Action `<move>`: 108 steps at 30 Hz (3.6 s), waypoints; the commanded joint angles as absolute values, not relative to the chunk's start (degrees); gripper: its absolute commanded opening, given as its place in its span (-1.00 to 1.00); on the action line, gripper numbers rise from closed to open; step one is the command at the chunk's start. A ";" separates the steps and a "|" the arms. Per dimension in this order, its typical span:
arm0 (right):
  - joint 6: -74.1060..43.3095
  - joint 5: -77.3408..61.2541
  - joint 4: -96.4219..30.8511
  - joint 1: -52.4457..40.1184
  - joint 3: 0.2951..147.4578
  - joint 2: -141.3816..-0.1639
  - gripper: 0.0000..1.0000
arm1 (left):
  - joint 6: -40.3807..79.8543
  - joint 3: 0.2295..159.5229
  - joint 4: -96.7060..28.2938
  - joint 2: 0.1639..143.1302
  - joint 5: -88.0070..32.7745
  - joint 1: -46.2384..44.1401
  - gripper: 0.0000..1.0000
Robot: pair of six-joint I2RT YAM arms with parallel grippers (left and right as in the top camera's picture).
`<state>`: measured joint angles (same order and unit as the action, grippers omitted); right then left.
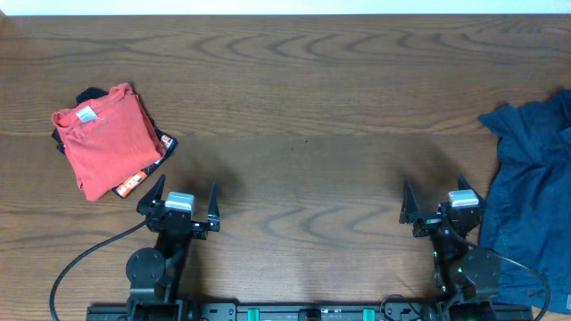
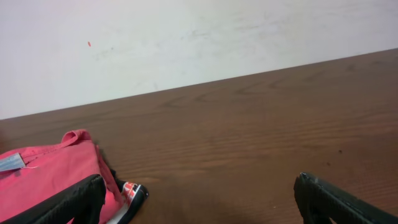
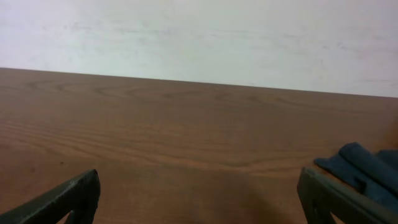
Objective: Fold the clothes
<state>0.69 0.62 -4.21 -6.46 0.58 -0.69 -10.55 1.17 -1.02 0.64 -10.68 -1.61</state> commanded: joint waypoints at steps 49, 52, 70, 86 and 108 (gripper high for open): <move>-9.34 13.15 -13.02 -7.11 9.10 -8.38 0.98 | 7.31 4.40 -3.07 4.03 -10.98 -1.41 0.96; -10.33 16.27 -18.90 -6.68 14.68 -15.05 0.98 | 8.54 9.15 -6.28 7.79 -12.82 -1.41 0.96; -13.08 19.27 -24.80 5.96 38.98 -63.40 0.87 | 8.49 40.27 -39.62 44.10 -13.47 -1.41 0.96; -19.73 22.00 -15.55 20.51 38.96 -88.49 0.65 | 8.47 40.27 -39.66 45.60 -13.45 -1.41 0.96; -5.89 -11.46 -39.68 19.73 65.36 -72.84 -0.98 | 8.47 40.27 -39.62 45.60 -13.43 -1.41 0.96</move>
<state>-13.72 6.52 -36.42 20.43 57.74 -77.62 7.92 38.76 -39.62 45.65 -13.17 -1.61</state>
